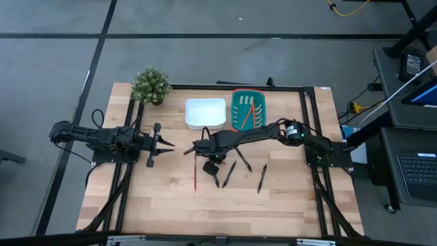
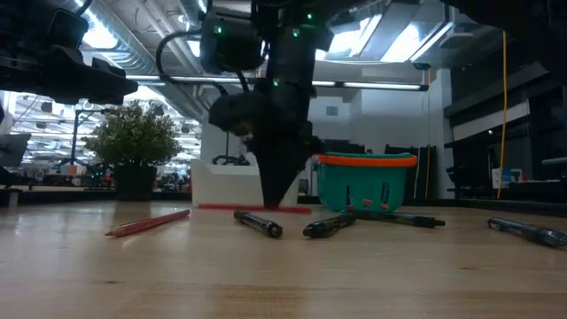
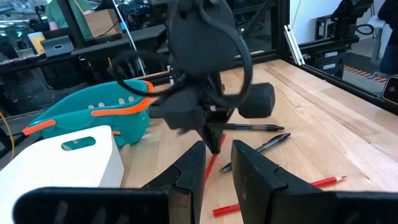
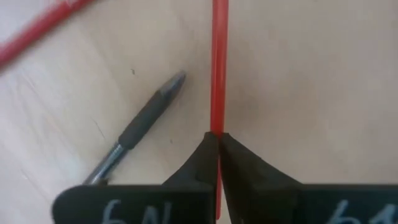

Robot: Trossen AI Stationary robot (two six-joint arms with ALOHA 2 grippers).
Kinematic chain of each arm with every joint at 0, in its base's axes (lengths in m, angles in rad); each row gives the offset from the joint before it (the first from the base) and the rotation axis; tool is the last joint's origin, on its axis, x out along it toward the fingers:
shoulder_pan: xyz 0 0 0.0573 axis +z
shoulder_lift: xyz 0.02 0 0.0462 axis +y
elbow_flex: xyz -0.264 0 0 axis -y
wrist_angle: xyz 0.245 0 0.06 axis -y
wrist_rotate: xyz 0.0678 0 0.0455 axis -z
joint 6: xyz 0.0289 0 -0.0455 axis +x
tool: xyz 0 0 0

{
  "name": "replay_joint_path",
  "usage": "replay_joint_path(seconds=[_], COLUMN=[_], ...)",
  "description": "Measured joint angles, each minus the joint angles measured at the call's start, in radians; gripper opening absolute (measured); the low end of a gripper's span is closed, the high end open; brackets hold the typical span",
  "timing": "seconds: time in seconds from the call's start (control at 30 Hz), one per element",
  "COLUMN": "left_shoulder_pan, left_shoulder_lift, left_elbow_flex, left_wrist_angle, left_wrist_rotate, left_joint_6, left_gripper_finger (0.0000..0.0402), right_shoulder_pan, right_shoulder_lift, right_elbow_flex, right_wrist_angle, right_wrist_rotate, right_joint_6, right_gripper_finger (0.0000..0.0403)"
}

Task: Sort pens & pencils
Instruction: Put the right red pencil into the blue bin

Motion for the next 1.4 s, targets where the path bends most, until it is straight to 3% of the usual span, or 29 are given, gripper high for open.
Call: replay_joint_path(seconds=[0.5, 0.97, 1.4], left_shoulder_pan=[0.000, 0.000, 0.000], left_shoulder_lift=[0.000, 0.000, 0.000], left_elbow_flex=[0.000, 0.000, 0.000], left_wrist_angle=[0.000, 0.000, 0.000], left_wrist_rotate=[0.000, 0.000, 0.000], left_joint_6=[0.000, -0.002, -0.011], left_gripper_finger=[0.0072, 0.0072, 0.0072], right_shoulder_pan=[0.003, 0.048, 0.078], right_shoulder_lift=[-0.003, -0.009, -0.076], right_elbow_flex=[0.127, 0.130, 0.134], right_wrist_angle=[-0.220, -0.279, -0.303], right_wrist_rotate=[0.068, 0.074, 0.165], right_joint_6=[0.025, 0.083, 0.156], right_gripper_finger=[0.0015, 0.0015, 0.0016])
